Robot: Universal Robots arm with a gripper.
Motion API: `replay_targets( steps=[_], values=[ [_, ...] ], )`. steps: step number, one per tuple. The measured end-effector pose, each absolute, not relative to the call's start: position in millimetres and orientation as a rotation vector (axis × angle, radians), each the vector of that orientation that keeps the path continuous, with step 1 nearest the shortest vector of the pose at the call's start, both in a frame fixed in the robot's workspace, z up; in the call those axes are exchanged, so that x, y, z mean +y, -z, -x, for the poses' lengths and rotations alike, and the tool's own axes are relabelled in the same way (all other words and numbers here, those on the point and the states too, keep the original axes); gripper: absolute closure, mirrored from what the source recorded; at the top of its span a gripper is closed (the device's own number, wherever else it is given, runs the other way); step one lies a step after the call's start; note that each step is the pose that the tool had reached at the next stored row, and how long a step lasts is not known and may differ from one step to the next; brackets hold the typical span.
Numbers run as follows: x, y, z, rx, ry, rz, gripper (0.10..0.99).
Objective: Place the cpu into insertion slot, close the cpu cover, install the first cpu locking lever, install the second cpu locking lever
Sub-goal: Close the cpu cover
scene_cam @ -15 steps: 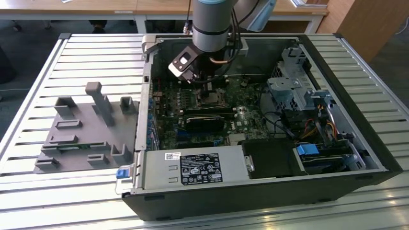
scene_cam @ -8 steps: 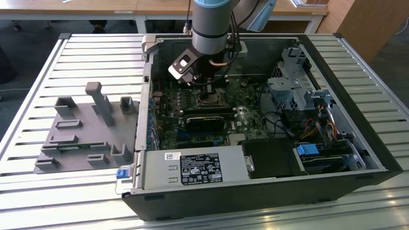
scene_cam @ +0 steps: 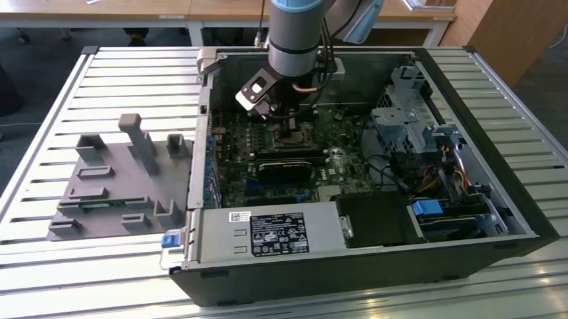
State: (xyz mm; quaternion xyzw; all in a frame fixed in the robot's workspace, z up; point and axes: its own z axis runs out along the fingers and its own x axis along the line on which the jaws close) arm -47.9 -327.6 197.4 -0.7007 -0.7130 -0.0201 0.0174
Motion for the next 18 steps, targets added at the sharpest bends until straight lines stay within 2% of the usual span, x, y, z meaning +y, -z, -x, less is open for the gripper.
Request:
replay_targets(
  steps=[18],
  values=[
    [-327, -213, 40, -2.214, 0.068, 2.175, 0.973]
  ],
)
